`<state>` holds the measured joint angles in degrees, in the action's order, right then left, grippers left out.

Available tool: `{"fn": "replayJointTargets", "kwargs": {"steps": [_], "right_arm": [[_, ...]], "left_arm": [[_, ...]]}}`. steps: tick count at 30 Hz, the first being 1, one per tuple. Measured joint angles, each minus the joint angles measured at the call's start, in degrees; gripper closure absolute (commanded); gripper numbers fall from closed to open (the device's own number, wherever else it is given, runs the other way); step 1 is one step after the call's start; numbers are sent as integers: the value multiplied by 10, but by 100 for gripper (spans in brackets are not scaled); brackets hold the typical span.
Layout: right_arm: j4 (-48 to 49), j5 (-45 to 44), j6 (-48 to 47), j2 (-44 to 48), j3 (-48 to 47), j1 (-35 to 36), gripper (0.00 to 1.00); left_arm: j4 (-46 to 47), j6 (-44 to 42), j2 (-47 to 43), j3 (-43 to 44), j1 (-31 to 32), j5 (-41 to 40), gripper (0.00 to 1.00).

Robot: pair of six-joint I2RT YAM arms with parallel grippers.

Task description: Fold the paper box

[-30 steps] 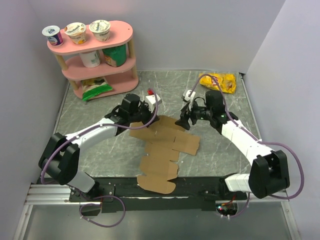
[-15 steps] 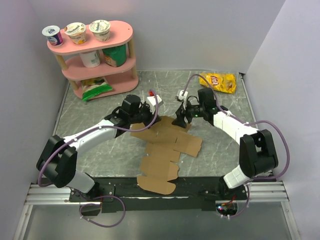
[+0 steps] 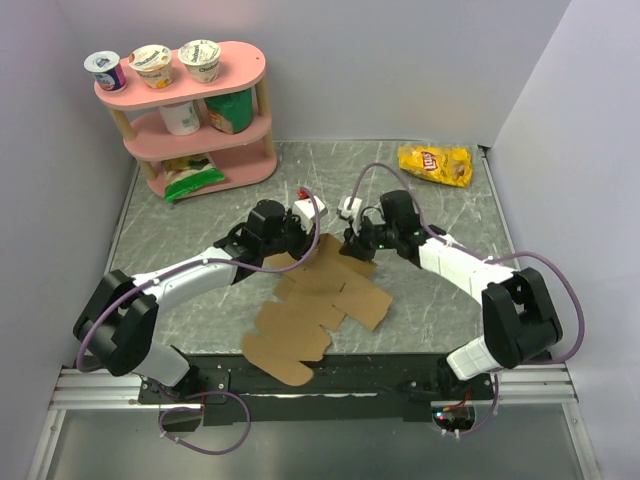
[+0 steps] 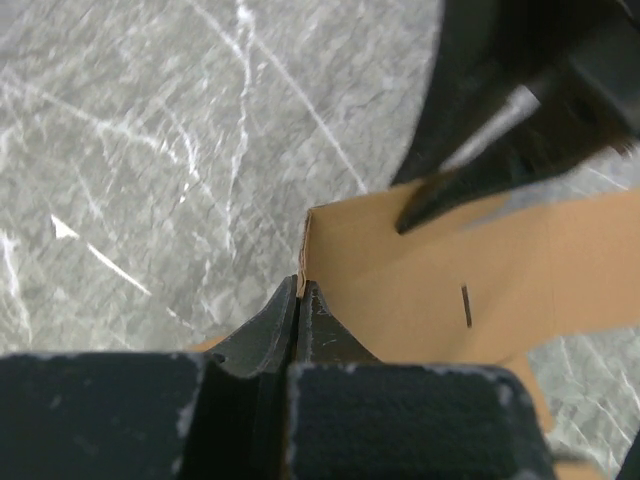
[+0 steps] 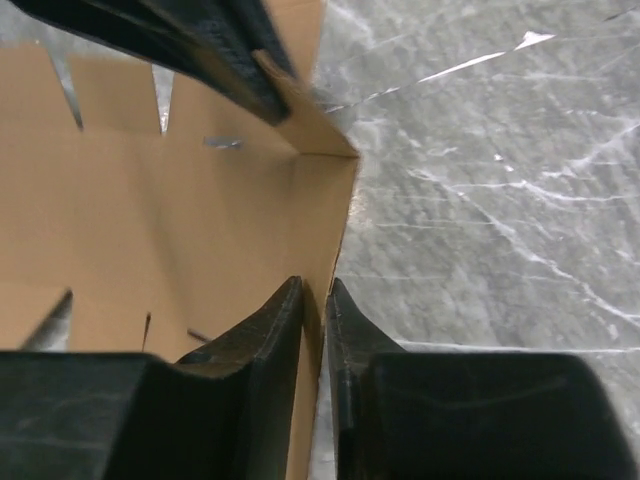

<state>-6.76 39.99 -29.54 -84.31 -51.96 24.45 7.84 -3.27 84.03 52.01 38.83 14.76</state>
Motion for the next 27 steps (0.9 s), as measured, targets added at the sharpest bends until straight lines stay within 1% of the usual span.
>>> {"fn": "replayJointTargets", "kwargs": {"steps": [1,2,3,4,5,6,7,8,12,13,14,18,21,24,27], "right_arm": [[4,-18,2,4,6,12,88],[12,-37,3,8,13,23,97],[22,-55,4,12,21,34,100],[31,-75,8,16,29,43,100],[39,-94,11,20,37,51,100],[47,-111,13,25,45,58,100],[52,-123,14,28,50,64,100],[60,-140,14,32,58,73,100],[68,-207,13,39,74,104,100],[70,-224,13,39,74,110,100],[71,-245,13,40,74,115,100],[72,-318,11,44,74,136,100],[72,-366,10,46,73,149,100],[70,-422,2,42,71,164,100],[71,-470,-2,33,68,182,100]], "left_arm": [[5,4,0,-4,0,-8,94],[9,13,1,-9,0,-16,83],[11,21,1,-12,0,-24,73],[11,27,1,-15,0,-32,68],[12,35,2,-18,0,-43,53],[14,44,3,-21,0,-52,41],[16,51,5,-21,0,-59,34],[22,61,6,-21,-2,-65,23],[31,95,10,-21,-12,-85,4],[31,103,10,-21,-17,-89,1],[33,113,10,-22,-23,-92,4],[39,149,-12,-53,-44,-114,4],[28,180,-53,-92,-48,-148,4],[14,231,-104,-129,-48,-183,4],[16,286,-158,-183,-48,-195,1]]}}
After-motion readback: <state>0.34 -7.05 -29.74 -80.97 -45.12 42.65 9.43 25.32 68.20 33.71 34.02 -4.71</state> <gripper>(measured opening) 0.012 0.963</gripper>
